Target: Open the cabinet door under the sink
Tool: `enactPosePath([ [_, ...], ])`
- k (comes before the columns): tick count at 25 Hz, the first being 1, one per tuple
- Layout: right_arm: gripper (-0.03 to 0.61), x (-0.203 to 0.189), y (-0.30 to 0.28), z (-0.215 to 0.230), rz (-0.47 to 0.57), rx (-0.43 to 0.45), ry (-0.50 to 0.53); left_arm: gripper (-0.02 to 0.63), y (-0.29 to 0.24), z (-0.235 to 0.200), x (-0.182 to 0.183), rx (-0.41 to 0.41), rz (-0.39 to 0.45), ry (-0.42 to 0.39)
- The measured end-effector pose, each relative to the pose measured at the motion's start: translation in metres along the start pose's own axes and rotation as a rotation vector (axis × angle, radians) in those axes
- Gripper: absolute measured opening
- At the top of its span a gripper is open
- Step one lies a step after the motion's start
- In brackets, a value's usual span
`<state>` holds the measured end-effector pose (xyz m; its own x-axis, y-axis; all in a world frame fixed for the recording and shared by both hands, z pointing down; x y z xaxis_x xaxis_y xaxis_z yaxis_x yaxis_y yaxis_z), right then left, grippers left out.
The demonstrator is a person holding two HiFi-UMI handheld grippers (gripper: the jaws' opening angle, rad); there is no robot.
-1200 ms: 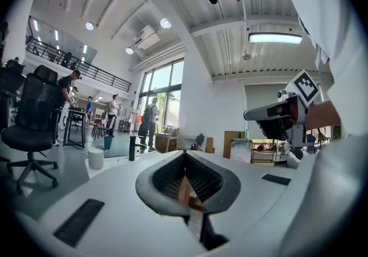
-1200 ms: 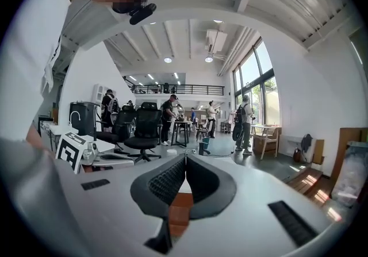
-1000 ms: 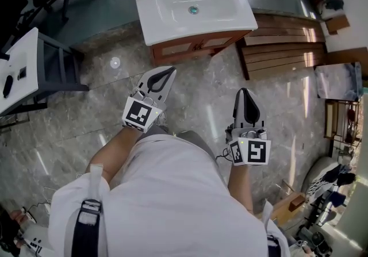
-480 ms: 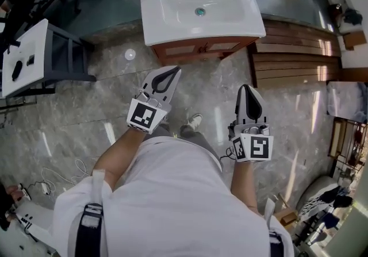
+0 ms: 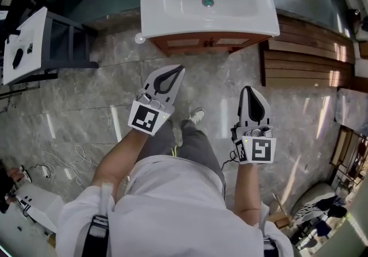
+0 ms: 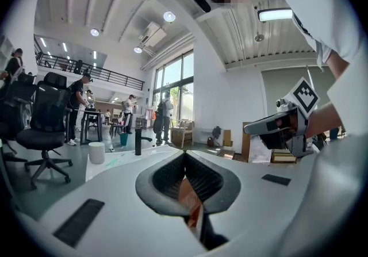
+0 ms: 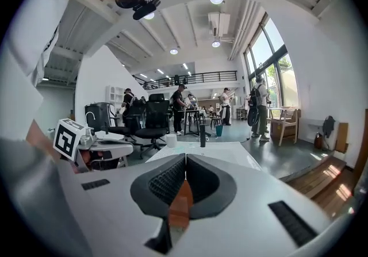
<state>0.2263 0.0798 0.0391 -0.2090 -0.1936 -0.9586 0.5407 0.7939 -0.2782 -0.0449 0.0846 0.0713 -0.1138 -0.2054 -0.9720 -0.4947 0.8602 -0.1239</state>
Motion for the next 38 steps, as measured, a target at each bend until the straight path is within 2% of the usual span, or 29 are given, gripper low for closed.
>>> enactPosePath([
  [10,0.032,-0.082,-0.062,0.004,-0.032,0.038,0.007,0.018,-0.044,-0.029,-0.085,0.022,-0.018,0.015],
  [19,0.031,-0.177,-0.113,-0.002,-0.027,0.054,0.018,0.02,-0.082,-0.057,-0.178,-0.014,-0.047,-0.039],
  [23,0.031,-0.216,-0.131,-0.002,-0.021,0.052,0.024,0.041,-0.099,-0.066,-0.22,-0.012,-0.037,-0.022],
  [33,0.031,-0.284,-0.161,-0.001,0.006,0.036,0.051,0.074,-0.133,-0.088,-0.308,-0.035,-0.041,-0.027],
  [38,0.031,-0.324,-0.173,0.003,0.021,0.028,0.062,0.084,-0.157,-0.096,-0.351,-0.06,-0.048,-0.054],
])
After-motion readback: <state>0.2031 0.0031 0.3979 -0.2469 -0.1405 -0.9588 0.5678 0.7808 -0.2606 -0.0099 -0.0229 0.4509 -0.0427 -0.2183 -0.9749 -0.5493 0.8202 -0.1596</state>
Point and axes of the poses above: the fingertips, and each gripper's own axes: y backward along the fingers, z to its right, x out of its top, the point moved 10 cm from there along y, backward along the fingers, and after that the axes turned 8 degrees about y, right-handed, at the moved point
